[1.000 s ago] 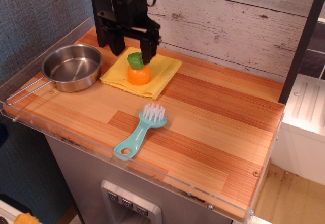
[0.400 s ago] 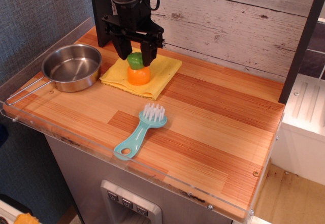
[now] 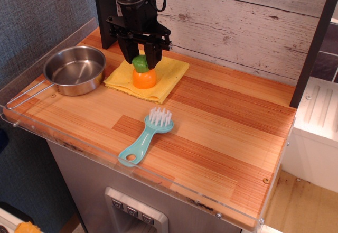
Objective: Put the carrot in the pot
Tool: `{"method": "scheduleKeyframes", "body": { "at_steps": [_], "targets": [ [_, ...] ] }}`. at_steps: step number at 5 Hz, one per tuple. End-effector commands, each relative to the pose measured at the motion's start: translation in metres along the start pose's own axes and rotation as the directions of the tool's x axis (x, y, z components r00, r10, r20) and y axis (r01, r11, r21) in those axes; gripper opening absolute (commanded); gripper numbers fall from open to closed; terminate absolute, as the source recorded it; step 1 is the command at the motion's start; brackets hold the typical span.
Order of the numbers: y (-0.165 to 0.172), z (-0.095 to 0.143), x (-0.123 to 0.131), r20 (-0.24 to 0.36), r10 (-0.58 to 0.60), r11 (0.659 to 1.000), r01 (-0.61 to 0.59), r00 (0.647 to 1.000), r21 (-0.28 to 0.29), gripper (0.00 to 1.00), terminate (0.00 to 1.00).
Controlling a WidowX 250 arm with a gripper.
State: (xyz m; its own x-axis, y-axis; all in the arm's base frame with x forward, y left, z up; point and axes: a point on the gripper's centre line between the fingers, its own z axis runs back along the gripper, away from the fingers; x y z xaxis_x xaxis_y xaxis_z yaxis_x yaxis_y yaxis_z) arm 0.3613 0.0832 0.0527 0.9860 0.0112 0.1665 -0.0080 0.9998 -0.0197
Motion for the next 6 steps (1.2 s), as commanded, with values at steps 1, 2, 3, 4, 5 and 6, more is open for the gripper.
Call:
{"method": "scheduleKeyframes", "body": {
  "at_steps": [1,2,3,4,5,6],
  "targets": [
    [0.001,0.062,0.006,0.162,0.006,1.000,-0.005,0.987,-0.006,0.00,0.00],
    [0.002,0.078,0.002,0.195,0.010,1.000,-0.008,0.981,-0.013,0.00,0.00],
    [0.016,0.082,-0.004,0.192,0.038,0.999,-0.038,0.981,-0.005,0.00,0.00],
    [0.043,0.084,-0.008,0.178,0.077,0.996,-0.085,0.981,0.033,0.00,0.00],
    [0.072,0.088,-0.018,0.171,0.127,0.988,-0.140,0.977,0.061,0.00,0.00],
    [0.092,0.091,-0.028,0.161,0.161,0.982,-0.175,0.974,0.076,0.00,0.00]
  ]
}}
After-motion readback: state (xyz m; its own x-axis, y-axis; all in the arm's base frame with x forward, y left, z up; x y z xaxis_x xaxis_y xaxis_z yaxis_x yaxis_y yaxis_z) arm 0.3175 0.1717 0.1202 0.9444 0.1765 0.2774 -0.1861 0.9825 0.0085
